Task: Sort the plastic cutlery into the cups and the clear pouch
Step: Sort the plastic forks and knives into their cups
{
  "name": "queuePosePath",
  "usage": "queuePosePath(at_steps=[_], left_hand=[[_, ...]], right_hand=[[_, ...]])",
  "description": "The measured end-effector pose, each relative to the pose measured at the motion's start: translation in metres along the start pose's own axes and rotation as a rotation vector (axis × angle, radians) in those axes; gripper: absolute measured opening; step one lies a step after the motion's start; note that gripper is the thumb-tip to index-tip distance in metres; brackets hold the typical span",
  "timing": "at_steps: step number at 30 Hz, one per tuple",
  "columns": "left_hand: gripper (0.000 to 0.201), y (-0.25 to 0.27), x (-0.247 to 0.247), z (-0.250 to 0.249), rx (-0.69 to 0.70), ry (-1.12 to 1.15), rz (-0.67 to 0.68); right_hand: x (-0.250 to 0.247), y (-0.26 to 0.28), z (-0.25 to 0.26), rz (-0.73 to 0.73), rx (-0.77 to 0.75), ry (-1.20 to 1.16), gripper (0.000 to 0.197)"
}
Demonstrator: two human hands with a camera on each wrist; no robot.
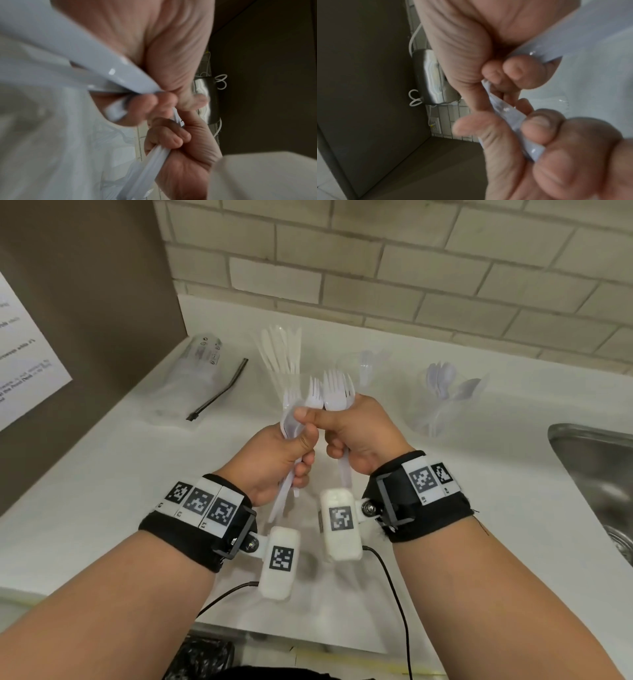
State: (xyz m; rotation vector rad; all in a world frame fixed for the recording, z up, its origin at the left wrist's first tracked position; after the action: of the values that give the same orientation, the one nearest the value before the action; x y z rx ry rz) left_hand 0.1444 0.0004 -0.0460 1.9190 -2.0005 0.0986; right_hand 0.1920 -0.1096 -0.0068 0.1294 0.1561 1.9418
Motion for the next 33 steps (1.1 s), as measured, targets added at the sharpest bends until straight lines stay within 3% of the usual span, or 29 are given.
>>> queuePosePath(at_steps=[4, 8, 13, 20, 25, 30, 33], left_hand=[[0.055, -0.002, 0.002, -0.003, -0.009, 0.096, 0.049], [0.031, -0.006, -0.005, -0.004, -0.001, 0.117, -0.042], [0.033, -0.011, -0.008, -0.002, -0.016, 0.029, -0.041], [0.034, -0.014, 0.0, 0.0, -0.03, -0.008, 0.087], [0.026, -0.019, 0.002, 0.0, -0.025, 0.066, 0.114], [0.032, -0.017, 0.001, -0.001, 0.005, -0.046, 0.053], [0.021, -0.013, 0.006, -0.002, 0.019, -0.244, 0.12]], right_hand=[[-0.005, -0.009, -0.005, -0.087, 0.019, -0.074, 0.013], [-0.008, -0.013, -0.006, -0.124, -0.004, -0.129, 0.017], [-0.02, -0.02, 0.001, -0.266, -0.05, -0.251, 0.01], [-0.023, -0.025, 0.0, -0.138, -0.061, -0.121, 0.007], [-0.017, -0.022, -0.014, -0.021, 0.073, -0.185, 0.011], [-0.023, -0.026, -0.017, -0.141, 0.039, -0.202, 0.006], [-0.024, -0.03, -0.017, -0.199, -0.035, -0.155, 0.014]])
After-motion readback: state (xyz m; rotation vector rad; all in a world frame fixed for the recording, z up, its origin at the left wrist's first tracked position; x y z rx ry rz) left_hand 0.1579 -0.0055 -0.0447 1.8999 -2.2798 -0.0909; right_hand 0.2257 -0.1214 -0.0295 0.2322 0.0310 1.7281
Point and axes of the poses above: each hand's wrist, its own y-axis away from the middle knuckle, its own x-axis out of the palm, z = x × y, the point moved 4 cm from there along -y, towards the middle knuckle
